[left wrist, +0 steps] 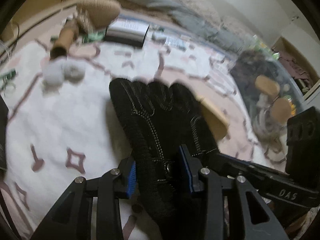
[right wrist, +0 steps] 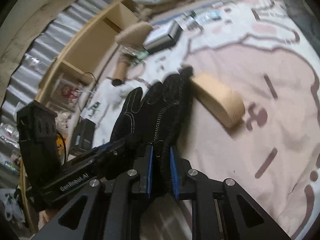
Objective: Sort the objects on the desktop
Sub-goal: 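Close the right gripper on the glove beside the left gripper, then lift the glove with the right gripper toward the clear plastic bin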
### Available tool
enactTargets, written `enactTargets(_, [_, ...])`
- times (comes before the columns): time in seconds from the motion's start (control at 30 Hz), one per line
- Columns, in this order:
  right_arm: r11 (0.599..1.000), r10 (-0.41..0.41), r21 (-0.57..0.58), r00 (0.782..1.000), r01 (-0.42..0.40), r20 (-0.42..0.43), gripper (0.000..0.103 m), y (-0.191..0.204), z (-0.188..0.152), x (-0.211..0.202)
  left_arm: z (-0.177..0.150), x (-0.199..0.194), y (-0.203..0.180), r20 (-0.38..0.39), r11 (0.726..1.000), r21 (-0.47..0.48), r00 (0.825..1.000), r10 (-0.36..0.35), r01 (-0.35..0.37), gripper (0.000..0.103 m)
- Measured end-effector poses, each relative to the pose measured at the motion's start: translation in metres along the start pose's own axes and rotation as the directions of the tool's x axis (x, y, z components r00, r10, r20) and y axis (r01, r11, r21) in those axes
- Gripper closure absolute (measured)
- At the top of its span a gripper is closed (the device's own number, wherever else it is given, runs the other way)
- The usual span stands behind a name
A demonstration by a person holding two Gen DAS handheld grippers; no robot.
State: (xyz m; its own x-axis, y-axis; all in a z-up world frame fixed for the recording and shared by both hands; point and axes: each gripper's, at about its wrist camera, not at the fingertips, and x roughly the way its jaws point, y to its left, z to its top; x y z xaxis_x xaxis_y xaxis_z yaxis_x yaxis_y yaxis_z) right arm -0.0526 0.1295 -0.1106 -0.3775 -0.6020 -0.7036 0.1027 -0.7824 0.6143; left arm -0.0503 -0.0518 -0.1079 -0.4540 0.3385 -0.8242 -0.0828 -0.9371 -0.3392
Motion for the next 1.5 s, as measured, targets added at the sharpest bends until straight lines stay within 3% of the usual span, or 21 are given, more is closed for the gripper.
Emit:
enactTargets(0.17, [0.998,0.014,0.067,1.0,-0.013,-0.017,0.078,-0.011,0.001,0.01,0.0,0.005,0.012,-0.003,0.998,-0.058,1.0,0.008,-0.008,0.06])
enactTargets(0.23, [0.996,0.013,0.094,1.0,-0.012,-0.016,0.062,-0.016,0.005,0.014,0.002,0.007,0.017,0.002,0.997,-0.073,1.0,0.014,-0.014,0.06])
enactTargets(0.3, [0.992,0.022,0.121,1.0,-0.02,-0.017,0.052,-0.02,0.007,0.018,0.005,0.01,0.023,0.0,0.995,-0.095,1.0,-0.012,0.012,0.06])
enactTargets(0.43, [0.987,0.088,0.138,0.996,-0.083,-0.03,0.052,-0.02,0.01,0.027,0.009,0.015,0.024,-0.001,0.993,-0.105,0.999,-0.046,0.046,0.062])
enactTargets(0.47, [0.988,0.092,0.124,0.995,-0.087,-0.034,0.055,-0.017,0.011,0.029,0.009,0.015,0.024,-0.001,0.993,-0.104,0.999,-0.053,0.053,0.064])
enactTargets(0.5, [0.992,0.078,0.102,0.996,-0.074,-0.035,0.069,-0.013,0.011,0.029,0.01,0.014,0.024,0.002,0.993,-0.101,0.998,-0.057,0.057,0.068])
enactTargets(0.6, [0.999,0.036,0.038,0.999,-0.035,-0.02,0.074,-0.002,0.009,0.025,0.01,0.007,0.023,0.021,0.994,-0.088,0.998,-0.064,0.066,0.079])
enactTargets(0.77, [0.997,0.007,-0.081,0.999,-0.004,0.042,0.077,0.021,0.008,-0.001,0.014,-0.015,0.02,0.069,0.987,-0.092,0.989,-0.129,0.135,0.081])
enactTargets(1.0, [0.97,-0.011,-0.237,0.985,0.052,0.174,0.078,0.054,0.011,-0.066,0.029,-0.062,-0.025,0.159,0.981,0.004,0.969,-0.192,0.194,0.081])
enactTargets(1.2, [0.936,-0.046,-0.316,0.945,0.154,0.325,0.078,0.066,0.031,-0.156,0.062,-0.101,-0.106,0.213,0.951,0.176,0.933,-0.29,0.256,0.081])
enactTargets(1.5, [0.871,-0.19,-0.295,0.823,0.394,0.536,0.078,0.042,0.068,-0.278,0.116,-0.107,-0.245,0.205,0.86,0.366,0.871,-0.447,0.355,0.081])
